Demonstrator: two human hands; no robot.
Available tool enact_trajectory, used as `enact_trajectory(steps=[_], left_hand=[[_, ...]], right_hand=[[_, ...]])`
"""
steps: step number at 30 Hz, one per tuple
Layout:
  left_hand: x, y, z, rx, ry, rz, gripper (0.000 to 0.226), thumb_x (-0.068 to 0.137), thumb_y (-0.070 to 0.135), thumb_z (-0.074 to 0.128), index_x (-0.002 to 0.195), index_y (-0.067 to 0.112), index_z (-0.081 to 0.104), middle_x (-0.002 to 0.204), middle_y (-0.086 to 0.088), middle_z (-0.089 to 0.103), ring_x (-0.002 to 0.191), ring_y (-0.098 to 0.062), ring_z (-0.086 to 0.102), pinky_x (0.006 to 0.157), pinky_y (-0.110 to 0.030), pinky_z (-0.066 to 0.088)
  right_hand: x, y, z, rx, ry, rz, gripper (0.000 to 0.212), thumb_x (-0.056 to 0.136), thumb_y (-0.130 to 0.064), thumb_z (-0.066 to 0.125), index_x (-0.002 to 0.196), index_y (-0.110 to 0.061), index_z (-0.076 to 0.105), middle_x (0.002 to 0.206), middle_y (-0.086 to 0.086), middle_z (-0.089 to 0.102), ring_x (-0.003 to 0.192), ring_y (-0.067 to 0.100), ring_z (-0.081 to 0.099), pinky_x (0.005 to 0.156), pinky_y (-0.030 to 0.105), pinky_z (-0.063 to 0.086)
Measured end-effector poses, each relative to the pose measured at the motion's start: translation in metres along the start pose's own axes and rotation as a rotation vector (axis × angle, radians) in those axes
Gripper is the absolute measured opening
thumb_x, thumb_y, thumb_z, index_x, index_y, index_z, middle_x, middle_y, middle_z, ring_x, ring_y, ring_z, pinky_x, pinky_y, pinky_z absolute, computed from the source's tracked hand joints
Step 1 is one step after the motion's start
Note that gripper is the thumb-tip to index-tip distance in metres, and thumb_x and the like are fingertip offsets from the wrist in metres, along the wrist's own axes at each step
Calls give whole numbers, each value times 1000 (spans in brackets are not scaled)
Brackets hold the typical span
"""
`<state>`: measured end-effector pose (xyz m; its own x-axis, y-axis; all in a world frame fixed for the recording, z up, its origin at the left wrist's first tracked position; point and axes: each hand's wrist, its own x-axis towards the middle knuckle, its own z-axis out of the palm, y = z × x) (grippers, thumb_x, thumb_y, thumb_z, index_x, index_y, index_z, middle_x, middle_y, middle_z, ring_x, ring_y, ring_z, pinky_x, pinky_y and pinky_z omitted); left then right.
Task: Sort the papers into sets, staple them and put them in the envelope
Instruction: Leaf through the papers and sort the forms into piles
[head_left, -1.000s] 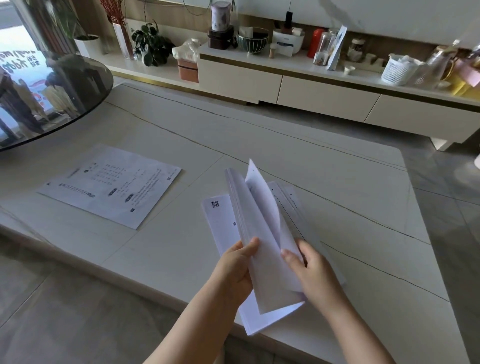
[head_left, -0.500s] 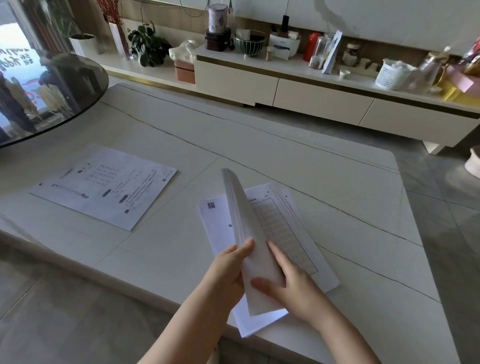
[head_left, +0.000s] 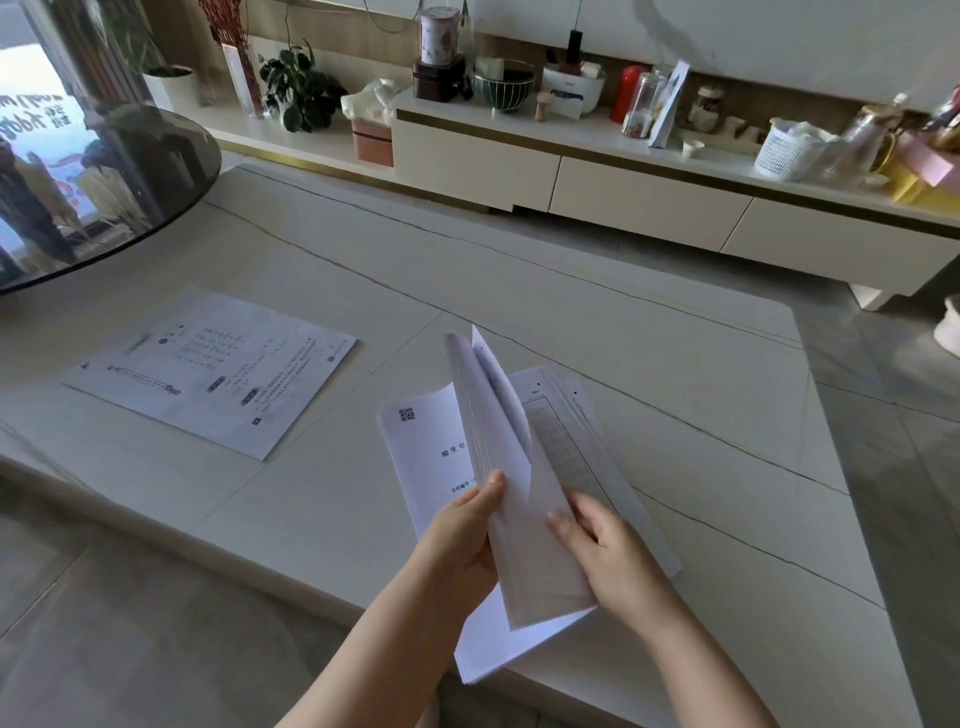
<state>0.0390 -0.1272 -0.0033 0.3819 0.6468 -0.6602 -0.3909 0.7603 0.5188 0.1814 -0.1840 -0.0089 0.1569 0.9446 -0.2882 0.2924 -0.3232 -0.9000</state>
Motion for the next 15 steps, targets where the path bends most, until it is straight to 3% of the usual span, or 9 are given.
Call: enact_trajectory(steps=[2, 4, 6, 7, 11, 13, 15], left_hand=[[1, 1, 0, -3, 52, 0, 33, 99, 23, 47, 115, -4, 59, 107, -23, 68, 91, -32, 66, 74, -40, 53], [2, 1, 0, -5, 113, -1, 29, 98, 21, 51, 114, -2, 59, 101, -20, 68, 85, -31, 65, 68, -40, 52], [2, 1, -1, 4, 138, -2, 25, 97, 20, 52, 112, 1, 59, 96, -18, 67, 82, -30, 64, 65, -40, 51], [2, 1, -1, 5, 145, 2, 23, 97, 19, 52, 112, 2, 59, 95, -18, 67, 81, -30, 63, 65, -40, 51], [4, 0, -2, -10, 138, 44, 17, 98, 15, 50, 106, 3, 60, 90, -16, 67, 79, -28, 64, 70, -40, 53], [3, 0, -2, -21, 98, 44, 17, 99, 15, 49, 103, 2, 61, 91, -17, 68, 79, -28, 65, 75, -41, 54], [1, 0, 0, -48, 34, 27, 23, 98, 16, 49, 108, 0, 61, 97, -20, 69, 81, -29, 67, 78, -42, 56]], right_hand=[[1, 1, -2, 66, 50, 37, 18, 98, -29, 50, 111, -35, 61, 109, -11, 70, 102, 6, 65, 96, 35, 50], [2, 0, -6, 146, 106, 103, 23, 96, -46, 47, 111, -36, 62, 111, -10, 69, 105, 9, 63, 98, 40, 48], [3, -2, -13, 173, 130, 128, 52, 84, -71, 45, 118, -35, 61, 115, -12, 67, 112, 10, 60, 101, 40, 45], [2, -4, -16, 161, 151, 107, 61, 81, -75, 47, 124, -33, 58, 120, -13, 64, 116, 8, 57, 103, 36, 43], [-7, -12, -21, -82, 363, -89, 55, 85, -37, 67, 136, -28, 48, 133, -20, 48, 123, -4, 42, 101, 11, 31], [-8, -12, -14, -184, 274, -142, 53, 86, -31, 68, 135, -31, 48, 132, -24, 47, 122, -8, 40, 94, -1, 27], [-8, -12, -2, -185, 88, -87, 63, 83, -37, 69, 140, -36, 40, 136, -24, 43, 126, -7, 38, 99, 5, 30]])
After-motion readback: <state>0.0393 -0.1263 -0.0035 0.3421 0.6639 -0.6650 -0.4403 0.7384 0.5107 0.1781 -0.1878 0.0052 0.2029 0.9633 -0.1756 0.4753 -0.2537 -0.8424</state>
